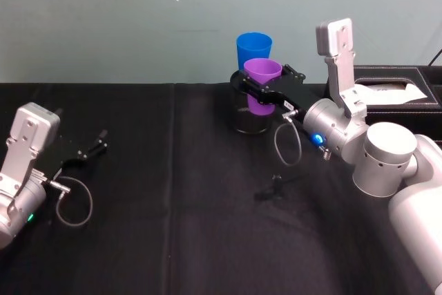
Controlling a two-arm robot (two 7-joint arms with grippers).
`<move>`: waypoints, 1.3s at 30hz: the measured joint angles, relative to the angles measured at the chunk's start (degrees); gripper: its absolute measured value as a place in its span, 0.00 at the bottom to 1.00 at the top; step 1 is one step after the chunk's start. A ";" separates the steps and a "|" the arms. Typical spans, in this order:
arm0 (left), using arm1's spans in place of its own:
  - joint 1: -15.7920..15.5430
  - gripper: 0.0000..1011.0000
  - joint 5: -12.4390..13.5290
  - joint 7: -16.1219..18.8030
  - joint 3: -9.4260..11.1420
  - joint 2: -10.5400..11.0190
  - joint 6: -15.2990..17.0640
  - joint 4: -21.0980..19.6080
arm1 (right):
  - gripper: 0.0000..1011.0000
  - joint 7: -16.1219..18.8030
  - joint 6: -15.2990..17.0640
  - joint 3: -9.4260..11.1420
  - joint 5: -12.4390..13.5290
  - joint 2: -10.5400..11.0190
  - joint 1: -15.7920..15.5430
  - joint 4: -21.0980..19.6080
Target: Pick up one cup with a gripper and tap it against the other cup.
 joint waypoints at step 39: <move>0.00 0.99 0.00 0.00 0.00 0.00 0.00 0.00 | 0.74 0.00 0.00 0.00 0.00 0.00 0.00 0.00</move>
